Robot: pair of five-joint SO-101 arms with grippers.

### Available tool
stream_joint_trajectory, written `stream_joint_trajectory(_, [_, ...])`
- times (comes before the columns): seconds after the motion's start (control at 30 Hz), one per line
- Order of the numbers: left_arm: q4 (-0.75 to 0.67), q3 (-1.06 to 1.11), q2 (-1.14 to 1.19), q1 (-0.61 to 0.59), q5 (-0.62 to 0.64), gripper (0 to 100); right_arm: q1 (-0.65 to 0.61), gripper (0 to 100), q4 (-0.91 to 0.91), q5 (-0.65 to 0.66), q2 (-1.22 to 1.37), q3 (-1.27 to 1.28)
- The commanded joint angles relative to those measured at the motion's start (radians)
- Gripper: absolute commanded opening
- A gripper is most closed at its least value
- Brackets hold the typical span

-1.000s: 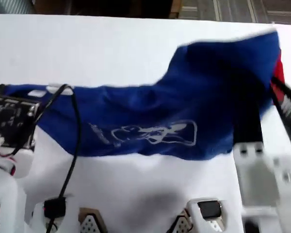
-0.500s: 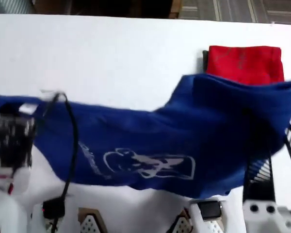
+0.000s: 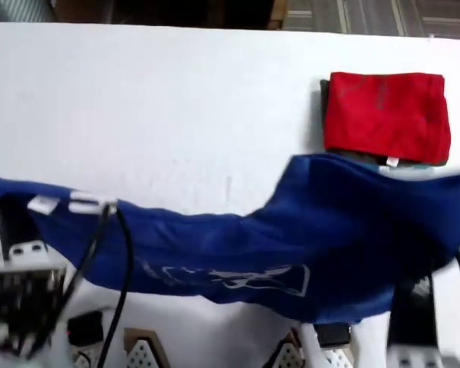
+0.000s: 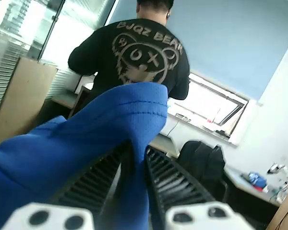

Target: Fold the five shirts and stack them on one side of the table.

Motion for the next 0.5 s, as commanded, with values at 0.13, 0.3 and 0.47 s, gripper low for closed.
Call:
stream_joint_trajectory(0.13, [-0.325,0.334,0.176,0.032,0.006,3,-0.016,1.9,-0.288,-0.002,0.295,0.301])
stream_joint_trajectory(0.3, [-0.512,0.386,0.353,0.046,0.006,3,-0.036,1.9,-0.515,0.002,0.486,0.470])
stream_joint_trajectory(0.47, [-0.628,0.321,0.557,0.046,0.002,3,-0.031,1.9,-0.717,0.000,0.682,0.479])
